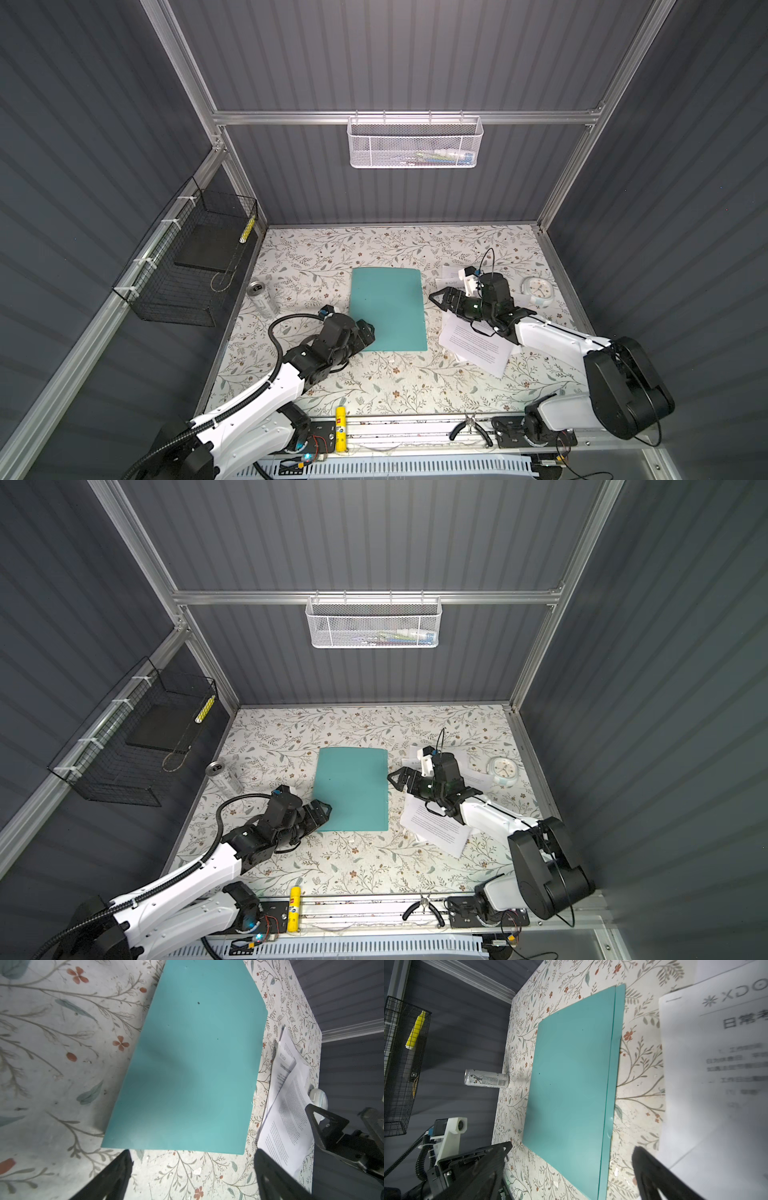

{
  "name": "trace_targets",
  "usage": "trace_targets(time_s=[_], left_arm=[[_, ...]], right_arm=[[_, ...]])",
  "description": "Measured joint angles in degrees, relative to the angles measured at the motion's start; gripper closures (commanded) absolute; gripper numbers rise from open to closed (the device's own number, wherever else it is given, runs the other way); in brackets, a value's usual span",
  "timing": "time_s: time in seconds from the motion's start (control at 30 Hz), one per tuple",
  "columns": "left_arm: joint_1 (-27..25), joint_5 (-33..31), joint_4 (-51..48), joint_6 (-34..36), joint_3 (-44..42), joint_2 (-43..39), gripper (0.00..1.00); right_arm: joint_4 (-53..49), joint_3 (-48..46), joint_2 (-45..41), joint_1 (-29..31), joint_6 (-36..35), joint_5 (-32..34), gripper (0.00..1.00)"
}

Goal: Put the files into the folder

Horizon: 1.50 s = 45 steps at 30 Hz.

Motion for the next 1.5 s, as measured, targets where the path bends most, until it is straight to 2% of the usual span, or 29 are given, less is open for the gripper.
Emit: trace_targets(time_s=[0.5,0.73,1.5], left_arm=[[-6.10,-4.50,13.18,-8.98,-8.63,1.46,0.17],[-8.72,-7.30,17.75,-13.03,-13.55,-1.22,0.18],[-9.03,-10.99,31.06,-17.59,-21.24,-1.88,0.26]], right_arm=[[5.22,-1.75,0.76,0.68,3.10,-2.91,0.06],[8.52,-2.97,2.32,0.68,5.07,-4.90,0.06],[11.63,-4.04,2.69,0.68,6.45,-5.49,0.06]])
